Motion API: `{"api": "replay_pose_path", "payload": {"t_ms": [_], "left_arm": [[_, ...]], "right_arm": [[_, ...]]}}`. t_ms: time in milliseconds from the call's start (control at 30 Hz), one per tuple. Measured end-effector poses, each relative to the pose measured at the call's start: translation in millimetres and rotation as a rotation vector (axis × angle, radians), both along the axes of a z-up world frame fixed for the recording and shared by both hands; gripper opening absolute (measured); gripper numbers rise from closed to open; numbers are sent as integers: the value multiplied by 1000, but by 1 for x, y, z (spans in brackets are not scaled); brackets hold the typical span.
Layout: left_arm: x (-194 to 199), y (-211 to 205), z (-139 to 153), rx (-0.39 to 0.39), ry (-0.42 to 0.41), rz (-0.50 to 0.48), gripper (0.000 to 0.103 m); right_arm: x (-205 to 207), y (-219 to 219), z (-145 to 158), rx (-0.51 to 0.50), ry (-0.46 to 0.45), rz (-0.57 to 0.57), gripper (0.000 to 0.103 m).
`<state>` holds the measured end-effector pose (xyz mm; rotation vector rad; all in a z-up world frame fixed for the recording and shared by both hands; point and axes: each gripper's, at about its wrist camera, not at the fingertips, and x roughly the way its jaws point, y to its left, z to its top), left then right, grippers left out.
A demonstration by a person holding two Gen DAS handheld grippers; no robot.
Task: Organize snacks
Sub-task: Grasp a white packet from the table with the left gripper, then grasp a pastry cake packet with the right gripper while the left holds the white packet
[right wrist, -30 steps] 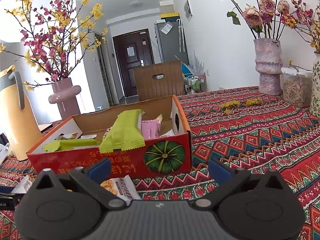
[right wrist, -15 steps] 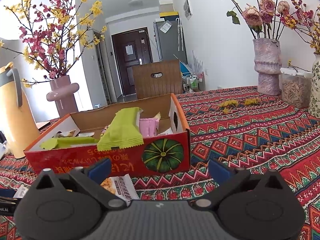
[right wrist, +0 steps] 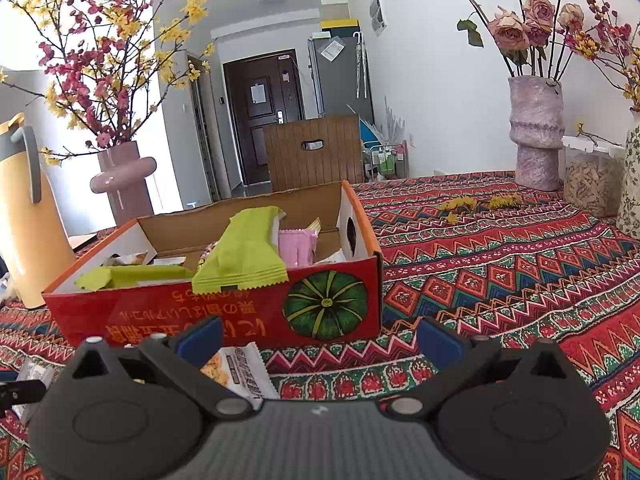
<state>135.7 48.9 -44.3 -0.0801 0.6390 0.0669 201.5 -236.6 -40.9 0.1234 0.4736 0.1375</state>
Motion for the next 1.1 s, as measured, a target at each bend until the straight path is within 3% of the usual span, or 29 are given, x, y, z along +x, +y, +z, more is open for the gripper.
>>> {"api": "replay_pose_path", "payload": {"t_ms": [233,433,700,800,867,1100], "left_arm": [[-2,8,0,-36,-28,22,64],[-3,6,-1,-28,-38,16,65],[-3,7,0,-35,-37,23,65],[-3,8,-1,-40,-38,24,65],[-3,9,-1,-45,-41,24,65],[-5,9,0,-52,-45,18,65]], "right_arm": [[-2,18,1,-68,16,93,103],[6,44,-2,-171,93,155,103],[23,58,-10,-176,177,211,101],[30,66,-14,-200,202,223,95],[33,70,-16,-217,215,228,85],[25,72,-14,-220,189,246,63]]}}
